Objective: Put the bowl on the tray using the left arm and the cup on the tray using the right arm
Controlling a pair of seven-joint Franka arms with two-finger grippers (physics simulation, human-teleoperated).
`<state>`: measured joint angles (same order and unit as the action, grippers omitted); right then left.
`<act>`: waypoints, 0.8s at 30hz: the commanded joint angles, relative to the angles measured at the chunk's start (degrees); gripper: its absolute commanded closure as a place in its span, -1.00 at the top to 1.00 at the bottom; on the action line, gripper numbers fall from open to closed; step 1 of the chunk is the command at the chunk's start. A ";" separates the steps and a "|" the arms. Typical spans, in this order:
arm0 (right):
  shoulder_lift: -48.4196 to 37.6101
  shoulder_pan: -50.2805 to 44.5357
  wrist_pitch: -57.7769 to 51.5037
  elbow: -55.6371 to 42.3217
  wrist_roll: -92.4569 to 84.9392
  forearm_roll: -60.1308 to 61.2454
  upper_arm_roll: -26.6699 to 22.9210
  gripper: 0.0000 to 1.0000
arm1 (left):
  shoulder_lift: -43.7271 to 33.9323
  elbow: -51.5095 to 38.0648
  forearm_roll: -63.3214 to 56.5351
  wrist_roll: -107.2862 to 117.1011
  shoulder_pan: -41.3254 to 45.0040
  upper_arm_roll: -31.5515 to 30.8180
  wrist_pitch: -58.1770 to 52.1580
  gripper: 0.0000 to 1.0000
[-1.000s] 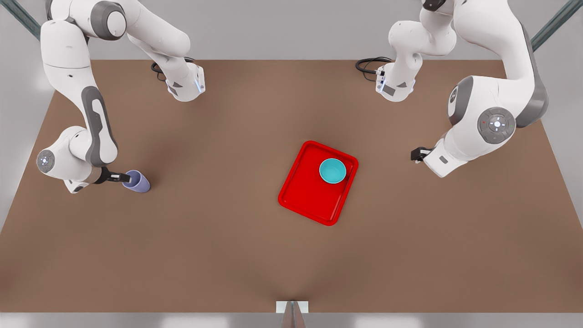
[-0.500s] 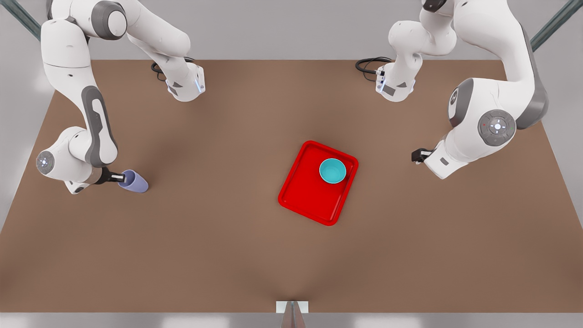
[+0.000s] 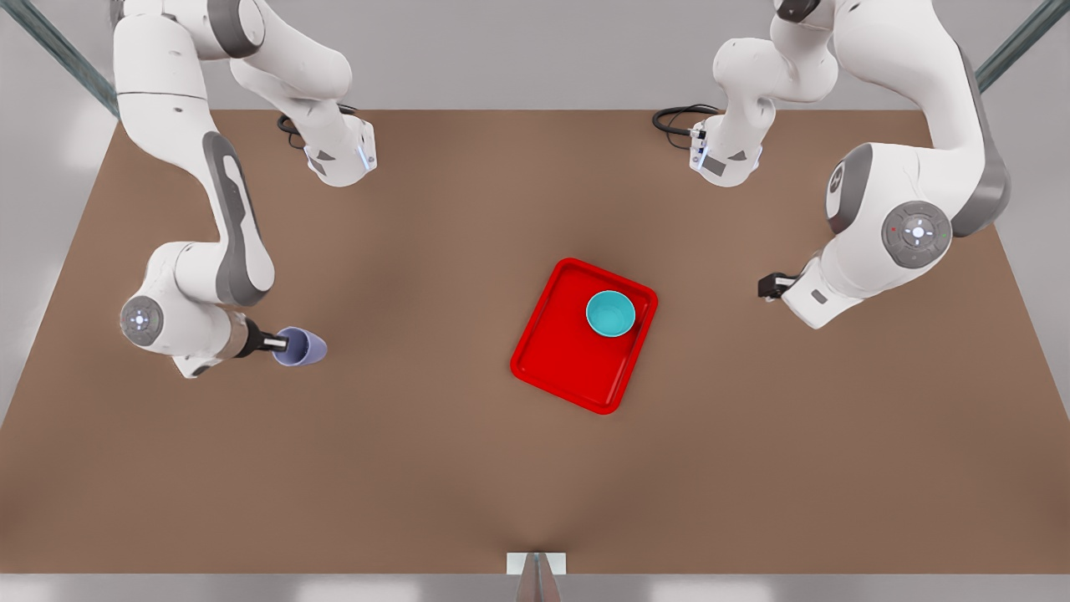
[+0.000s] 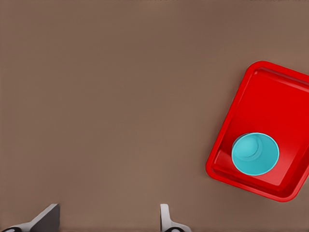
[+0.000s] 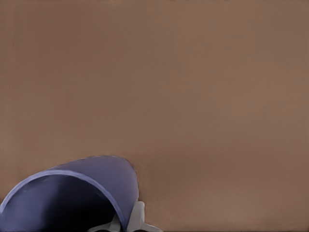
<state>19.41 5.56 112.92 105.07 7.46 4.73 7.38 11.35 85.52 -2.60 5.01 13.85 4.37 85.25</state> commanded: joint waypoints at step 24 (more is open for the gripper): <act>26.02 -32.99 6.26 -36.51 22.42 0.11 1.76 -0.57 | -0.01 -0.88 -0.22 -0.35 -0.06 0.29 -0.08 1.00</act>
<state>46.73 -27.52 119.25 67.01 29.71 5.17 9.21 11.34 84.64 -2.77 4.67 13.80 4.66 85.17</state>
